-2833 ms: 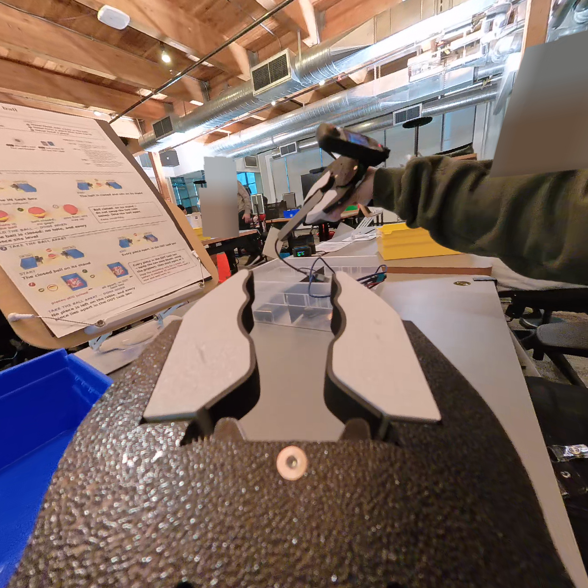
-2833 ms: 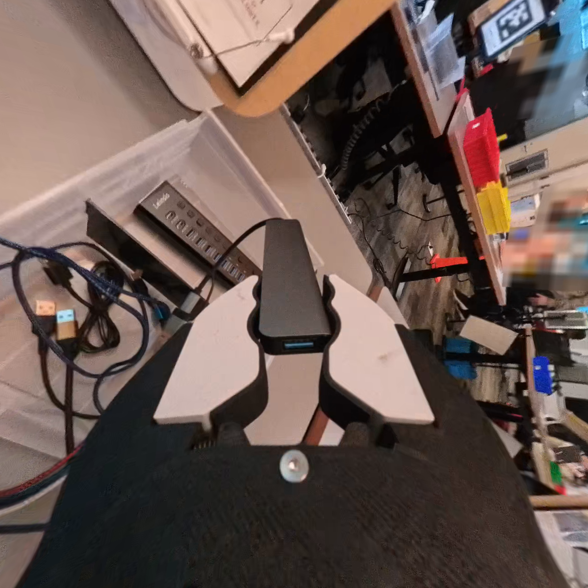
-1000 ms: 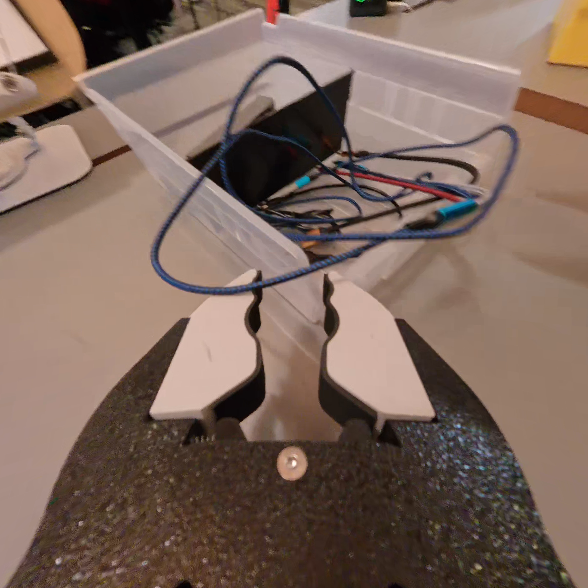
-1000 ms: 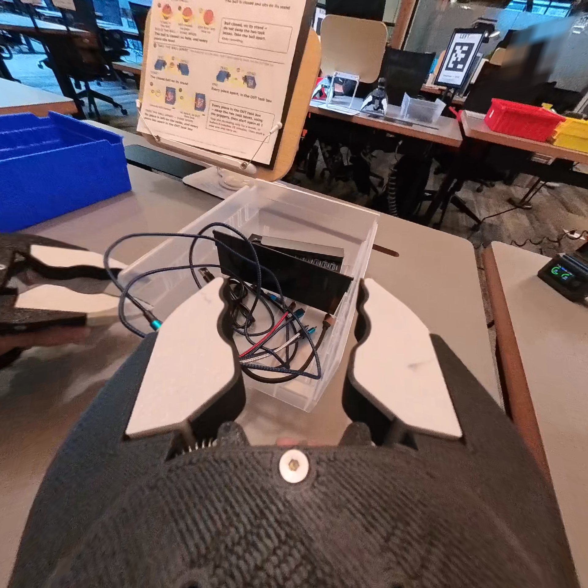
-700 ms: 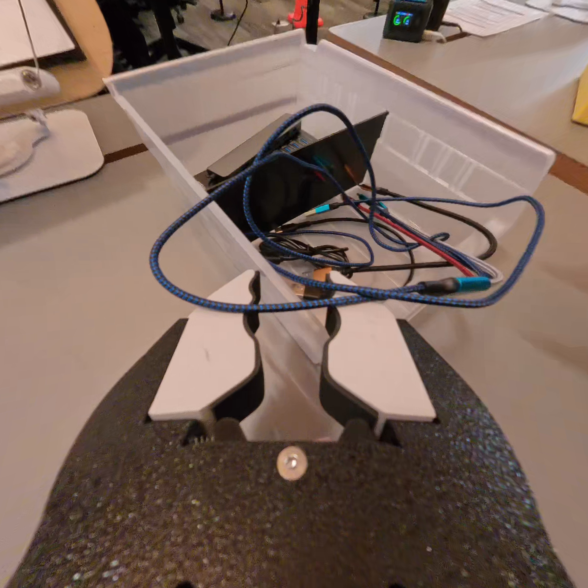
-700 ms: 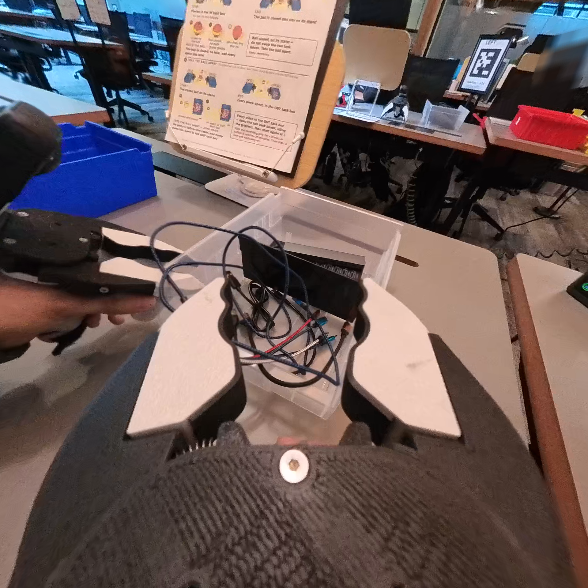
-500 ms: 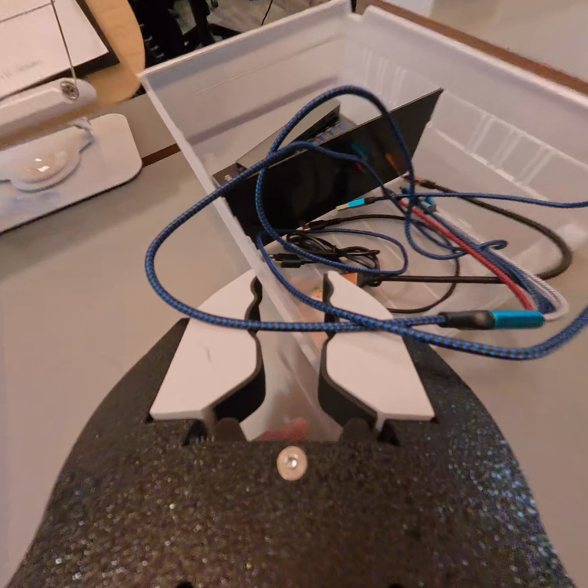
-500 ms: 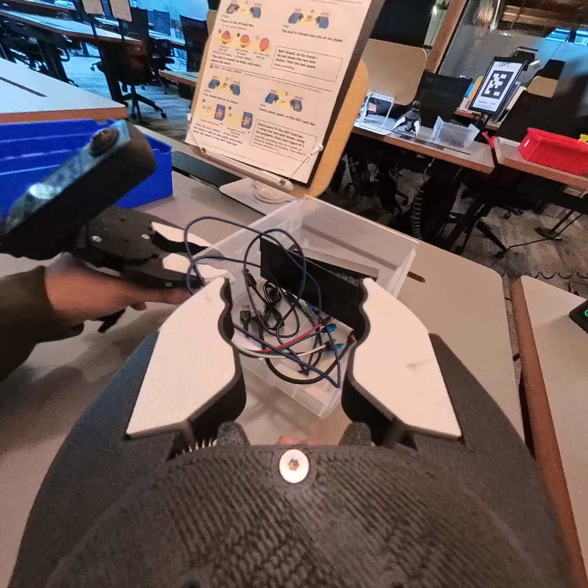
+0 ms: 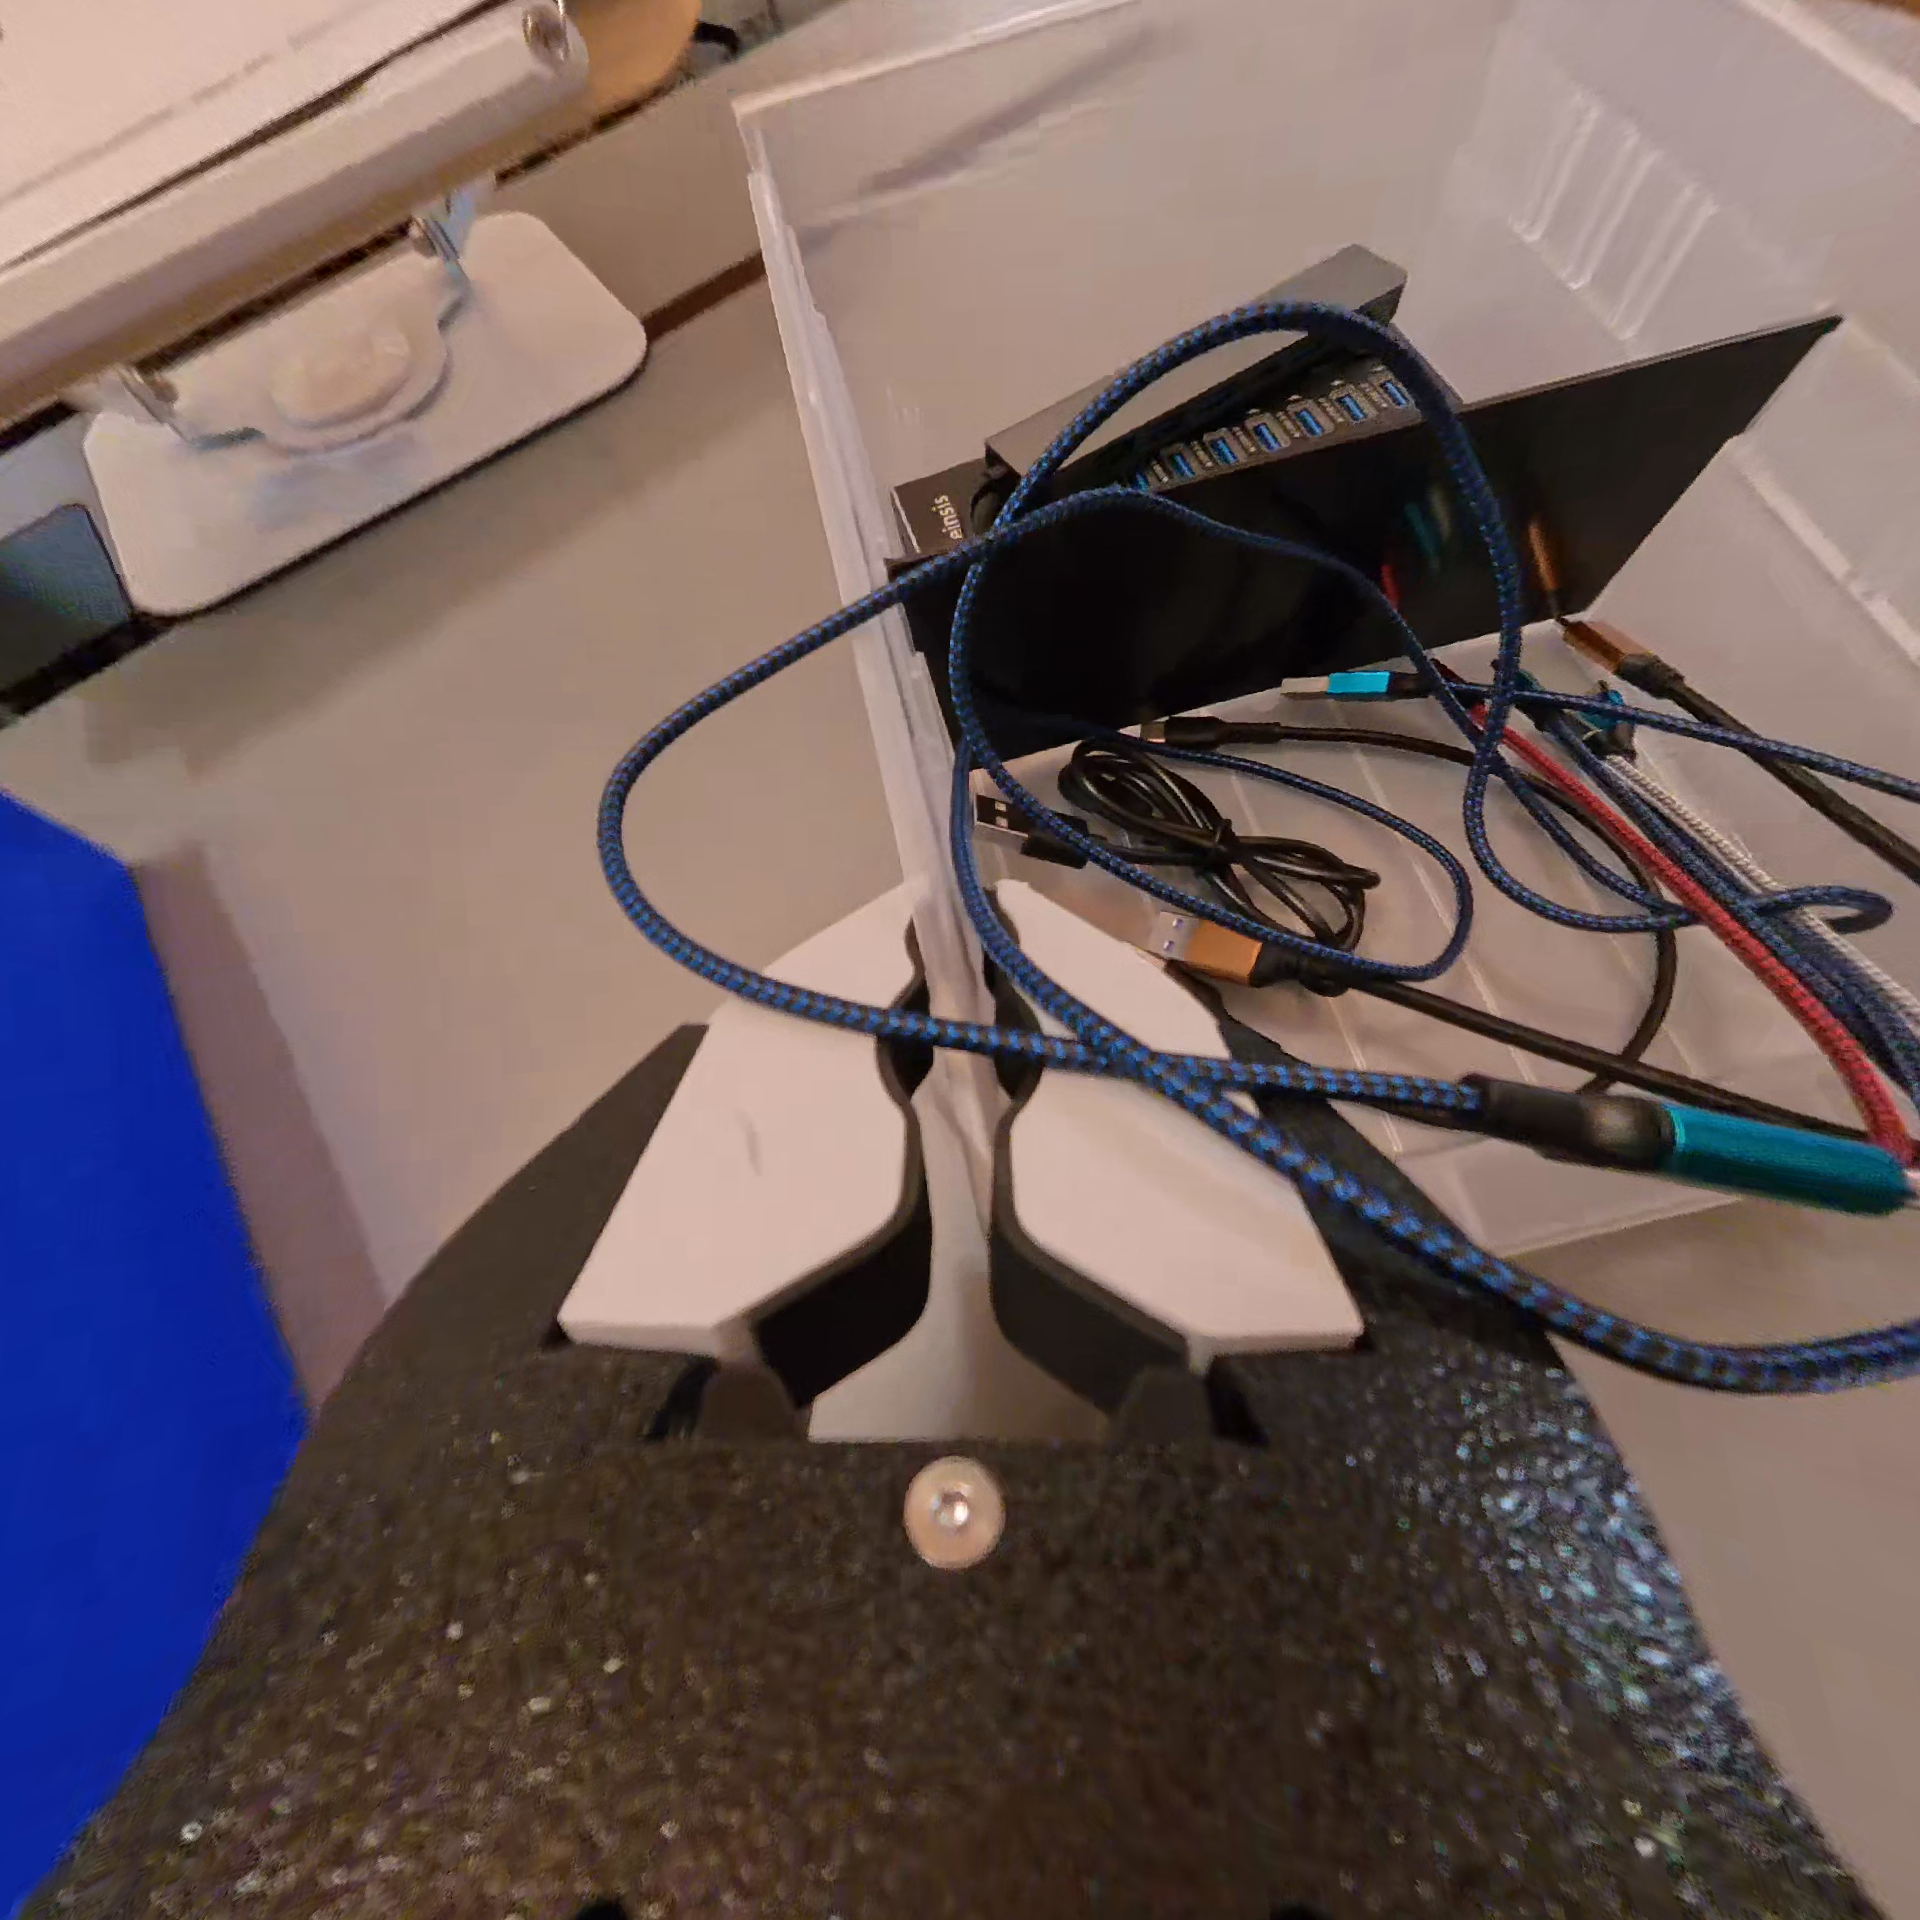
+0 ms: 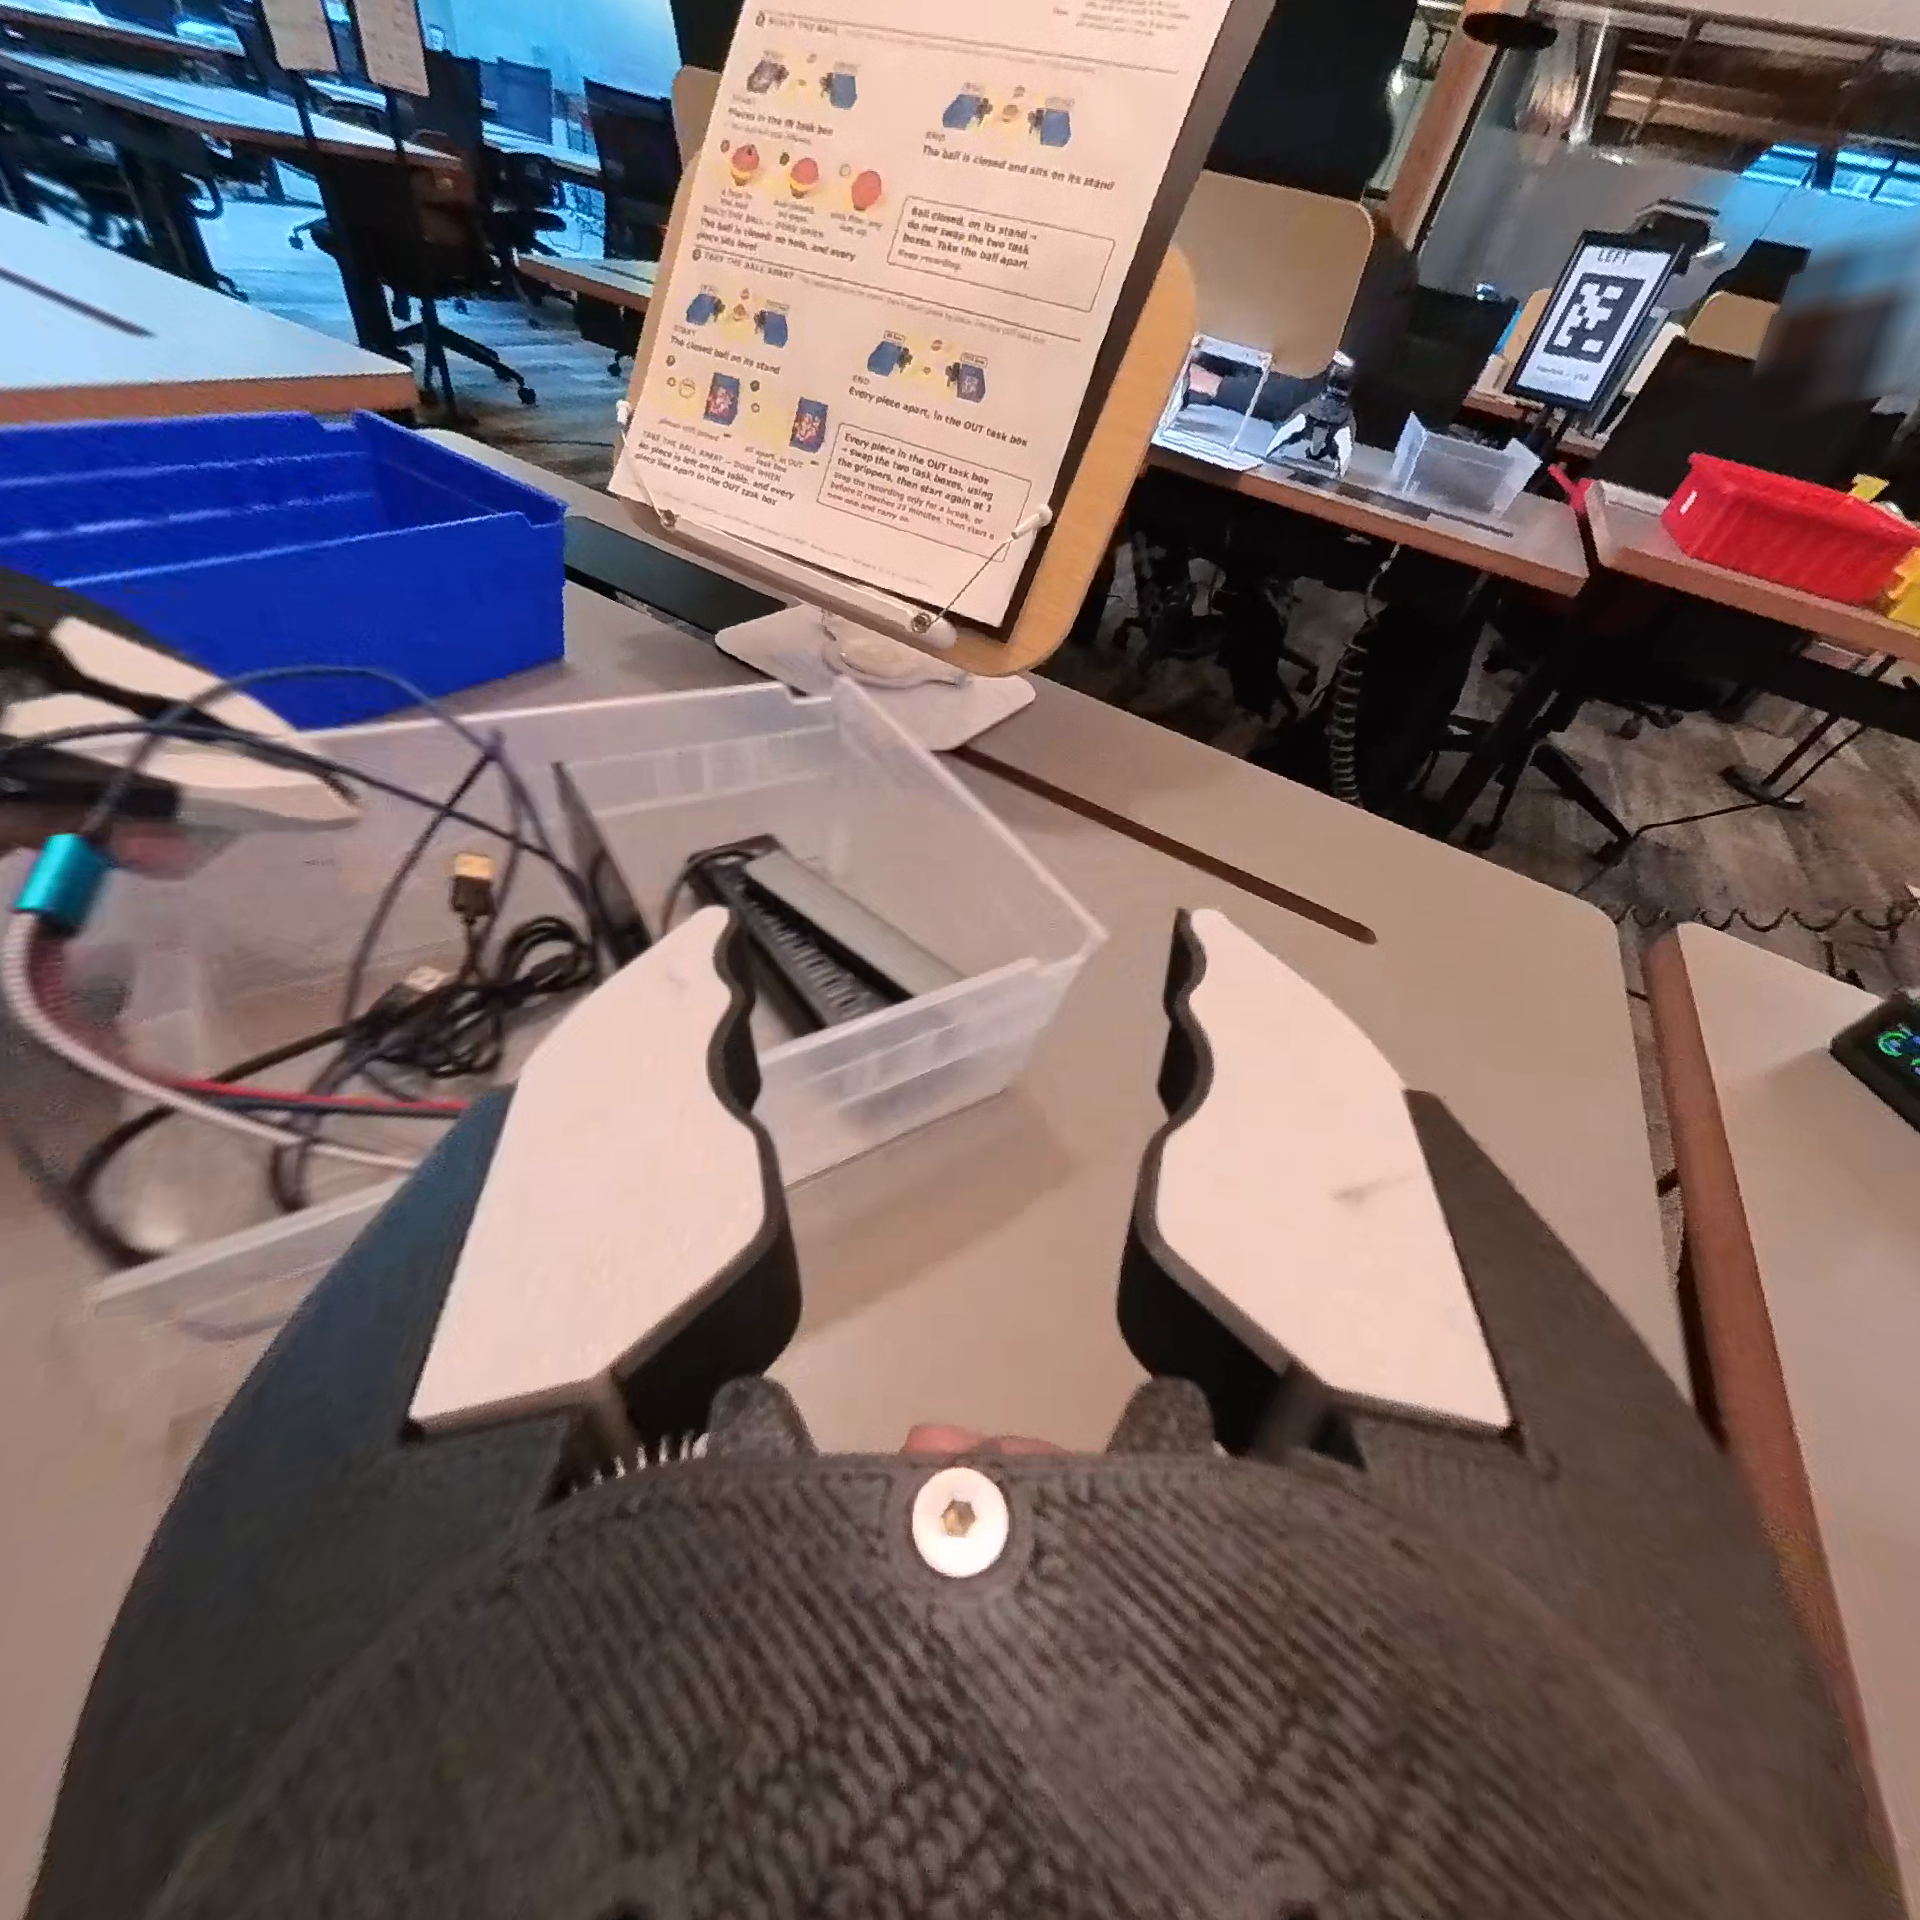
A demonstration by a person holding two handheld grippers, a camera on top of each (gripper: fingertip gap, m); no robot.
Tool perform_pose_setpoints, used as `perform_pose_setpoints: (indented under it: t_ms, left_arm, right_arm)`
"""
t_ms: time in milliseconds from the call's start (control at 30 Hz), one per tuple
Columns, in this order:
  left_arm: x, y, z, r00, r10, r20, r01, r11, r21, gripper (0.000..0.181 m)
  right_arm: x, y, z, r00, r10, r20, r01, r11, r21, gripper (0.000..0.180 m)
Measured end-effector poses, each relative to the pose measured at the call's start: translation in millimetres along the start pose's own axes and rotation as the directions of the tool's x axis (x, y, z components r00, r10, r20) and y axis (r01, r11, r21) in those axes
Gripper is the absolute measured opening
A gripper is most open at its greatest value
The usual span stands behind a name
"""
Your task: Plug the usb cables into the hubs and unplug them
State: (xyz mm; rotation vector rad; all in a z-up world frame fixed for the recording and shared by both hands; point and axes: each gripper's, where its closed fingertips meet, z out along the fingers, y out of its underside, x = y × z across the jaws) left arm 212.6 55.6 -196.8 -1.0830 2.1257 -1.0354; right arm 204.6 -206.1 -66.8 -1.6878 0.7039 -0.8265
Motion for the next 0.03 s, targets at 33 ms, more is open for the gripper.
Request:
perform_pose_setpoints:
  t_ms: [33]
  left_arm:
    - [-1.5,14.2,-20.2,1.0,0.012,-0.027,-0.013,1.0,-0.009,0.006]
  right_arm:
    - [-2.7,-0.3,3.0,1.0,0.008,0.004,-0.008,1.0,-0.001,0.077]
